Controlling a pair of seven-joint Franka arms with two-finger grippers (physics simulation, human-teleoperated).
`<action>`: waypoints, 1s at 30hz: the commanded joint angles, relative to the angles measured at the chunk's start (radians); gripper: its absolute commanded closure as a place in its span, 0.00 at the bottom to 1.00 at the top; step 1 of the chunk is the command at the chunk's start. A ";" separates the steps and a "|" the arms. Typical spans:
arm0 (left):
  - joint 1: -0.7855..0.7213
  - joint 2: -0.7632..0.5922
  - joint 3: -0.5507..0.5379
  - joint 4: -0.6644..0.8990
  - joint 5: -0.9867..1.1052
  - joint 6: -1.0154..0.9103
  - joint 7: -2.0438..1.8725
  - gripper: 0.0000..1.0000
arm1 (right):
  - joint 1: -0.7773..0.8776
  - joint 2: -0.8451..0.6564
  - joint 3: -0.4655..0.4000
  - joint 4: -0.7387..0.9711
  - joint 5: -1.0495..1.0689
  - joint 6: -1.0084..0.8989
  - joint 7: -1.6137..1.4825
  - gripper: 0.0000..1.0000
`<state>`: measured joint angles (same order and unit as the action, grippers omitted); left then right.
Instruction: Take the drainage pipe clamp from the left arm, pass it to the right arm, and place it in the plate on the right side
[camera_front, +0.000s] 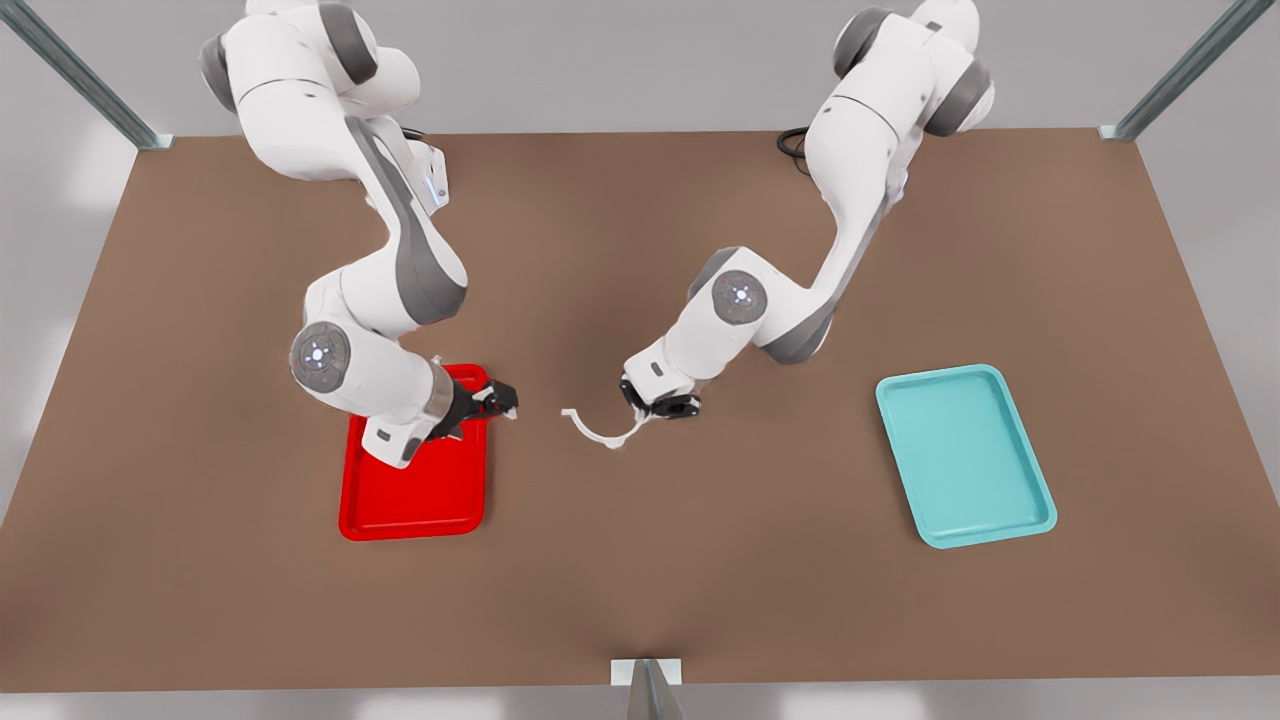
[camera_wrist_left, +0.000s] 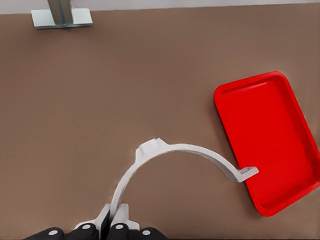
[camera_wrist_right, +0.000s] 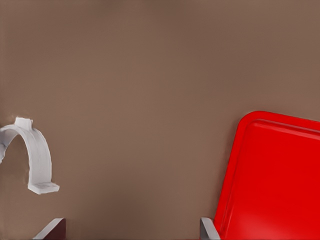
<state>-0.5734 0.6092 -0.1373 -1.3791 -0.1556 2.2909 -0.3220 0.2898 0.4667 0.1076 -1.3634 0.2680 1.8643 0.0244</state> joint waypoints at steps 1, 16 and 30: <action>-0.002 0.012 -0.010 0.006 -0.010 -0.010 -0.065 0.79 | 0.032 0.004 0.003 0.001 0.027 0.116 0.204 0.00; -0.023 0.018 -0.010 0.018 -0.012 0.002 -0.088 0.79 | 0.055 0.016 0.076 -0.054 0.026 0.084 0.298 0.00; -0.025 0.018 -0.010 0.018 -0.012 0.004 -0.098 0.79 | 0.058 0.082 0.076 -0.092 -0.033 0.142 0.238 0.00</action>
<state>-0.5980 0.6287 -0.1470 -1.3612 -0.1617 2.2946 -0.4117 0.3500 0.5488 0.1837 -1.4543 0.2442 1.9913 0.2382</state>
